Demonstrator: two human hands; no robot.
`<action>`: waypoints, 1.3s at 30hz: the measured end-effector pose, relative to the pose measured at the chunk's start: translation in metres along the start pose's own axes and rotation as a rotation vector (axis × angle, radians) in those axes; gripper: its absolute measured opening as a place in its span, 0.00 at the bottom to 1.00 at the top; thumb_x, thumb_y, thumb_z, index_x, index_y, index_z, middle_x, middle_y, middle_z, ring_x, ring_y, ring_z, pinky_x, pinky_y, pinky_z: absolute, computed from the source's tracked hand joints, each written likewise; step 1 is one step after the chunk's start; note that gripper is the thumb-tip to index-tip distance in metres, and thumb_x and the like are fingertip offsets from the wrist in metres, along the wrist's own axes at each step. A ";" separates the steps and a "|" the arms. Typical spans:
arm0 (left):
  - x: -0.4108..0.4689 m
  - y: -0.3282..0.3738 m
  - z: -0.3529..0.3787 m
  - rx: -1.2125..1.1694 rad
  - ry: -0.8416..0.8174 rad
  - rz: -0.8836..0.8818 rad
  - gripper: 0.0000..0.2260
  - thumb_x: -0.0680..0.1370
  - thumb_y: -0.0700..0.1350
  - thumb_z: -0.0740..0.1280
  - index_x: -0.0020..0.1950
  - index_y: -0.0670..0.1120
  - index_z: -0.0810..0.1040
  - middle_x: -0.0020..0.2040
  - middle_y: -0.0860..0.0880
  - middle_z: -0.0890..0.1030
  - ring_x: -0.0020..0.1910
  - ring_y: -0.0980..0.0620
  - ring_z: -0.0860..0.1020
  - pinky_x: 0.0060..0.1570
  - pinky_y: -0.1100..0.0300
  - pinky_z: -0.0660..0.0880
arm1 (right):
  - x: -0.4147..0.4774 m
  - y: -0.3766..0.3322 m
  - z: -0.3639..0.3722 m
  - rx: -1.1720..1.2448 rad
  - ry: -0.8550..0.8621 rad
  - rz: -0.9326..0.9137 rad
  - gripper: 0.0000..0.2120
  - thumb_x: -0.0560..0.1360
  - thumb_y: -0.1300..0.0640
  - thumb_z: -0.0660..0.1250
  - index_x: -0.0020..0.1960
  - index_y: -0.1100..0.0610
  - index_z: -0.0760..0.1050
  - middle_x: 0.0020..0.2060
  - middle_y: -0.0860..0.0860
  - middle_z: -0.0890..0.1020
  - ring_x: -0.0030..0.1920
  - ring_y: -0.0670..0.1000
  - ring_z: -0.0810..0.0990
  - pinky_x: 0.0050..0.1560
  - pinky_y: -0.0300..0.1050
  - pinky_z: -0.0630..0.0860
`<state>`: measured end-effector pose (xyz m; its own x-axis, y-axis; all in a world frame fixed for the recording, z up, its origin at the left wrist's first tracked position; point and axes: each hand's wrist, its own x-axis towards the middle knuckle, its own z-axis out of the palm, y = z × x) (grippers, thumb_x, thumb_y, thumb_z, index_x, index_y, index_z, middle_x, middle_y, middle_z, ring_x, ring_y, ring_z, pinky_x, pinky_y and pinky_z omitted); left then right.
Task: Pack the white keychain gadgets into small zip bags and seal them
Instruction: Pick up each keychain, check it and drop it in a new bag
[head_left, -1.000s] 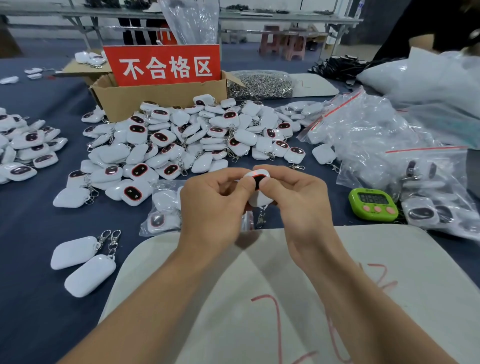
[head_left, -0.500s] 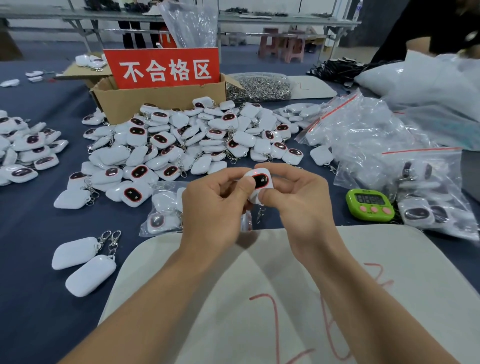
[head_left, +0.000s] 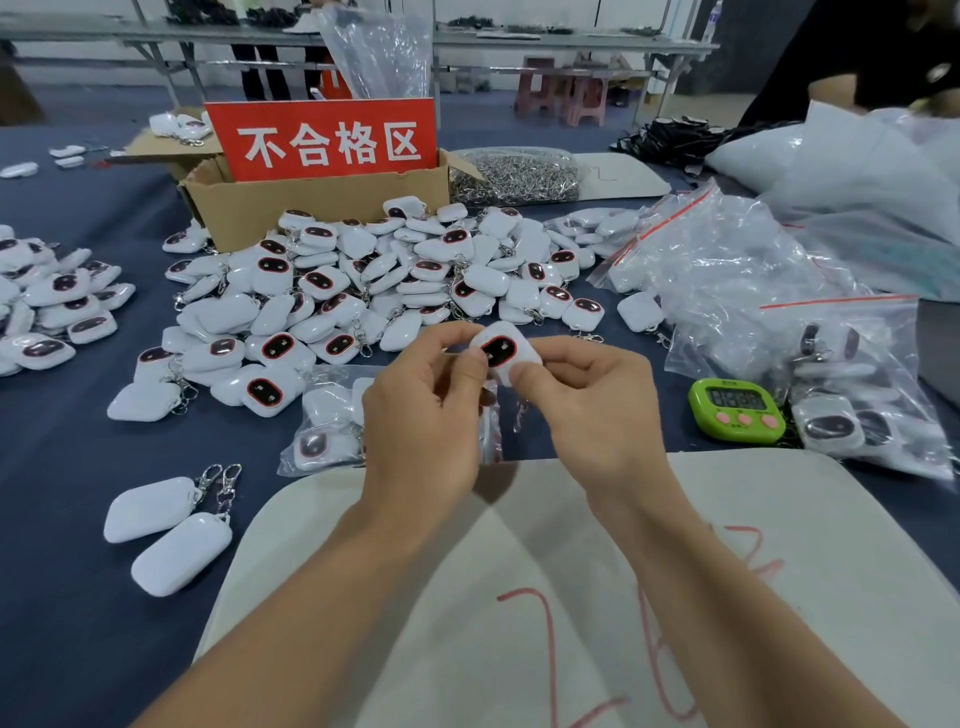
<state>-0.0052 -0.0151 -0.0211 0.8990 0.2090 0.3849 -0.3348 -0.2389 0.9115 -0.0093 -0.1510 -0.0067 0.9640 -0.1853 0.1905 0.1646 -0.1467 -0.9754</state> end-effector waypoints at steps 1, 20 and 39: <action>-0.001 0.000 -0.001 0.091 0.011 0.037 0.09 0.80 0.47 0.70 0.59 0.57 0.82 0.47 0.58 0.86 0.46 0.59 0.84 0.50 0.55 0.81 | 0.001 0.001 -0.001 -0.072 0.046 -0.048 0.07 0.74 0.59 0.76 0.46 0.47 0.88 0.38 0.46 0.88 0.39 0.52 0.86 0.45 0.49 0.83; -0.001 -0.002 -0.004 0.548 0.056 0.400 0.10 0.74 0.49 0.73 0.54 0.57 0.86 0.43 0.59 0.85 0.47 0.61 0.76 0.56 0.65 0.57 | 0.002 0.000 -0.012 -0.302 0.128 -0.265 0.11 0.72 0.60 0.79 0.45 0.44 0.87 0.37 0.40 0.85 0.40 0.40 0.81 0.44 0.29 0.73; -0.003 0.005 -0.006 0.227 -0.138 0.263 0.21 0.73 0.38 0.77 0.58 0.62 0.85 0.55 0.62 0.83 0.58 0.57 0.79 0.61 0.61 0.74 | 0.009 -0.004 -0.019 0.249 -0.176 0.256 0.11 0.81 0.60 0.67 0.45 0.59 0.88 0.36 0.60 0.83 0.35 0.55 0.74 0.35 0.43 0.73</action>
<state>-0.0111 -0.0116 -0.0173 0.8255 -0.0133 0.5642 -0.5018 -0.4749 0.7230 -0.0049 -0.1708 0.0009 0.9979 -0.0131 -0.0634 -0.0612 0.1266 -0.9901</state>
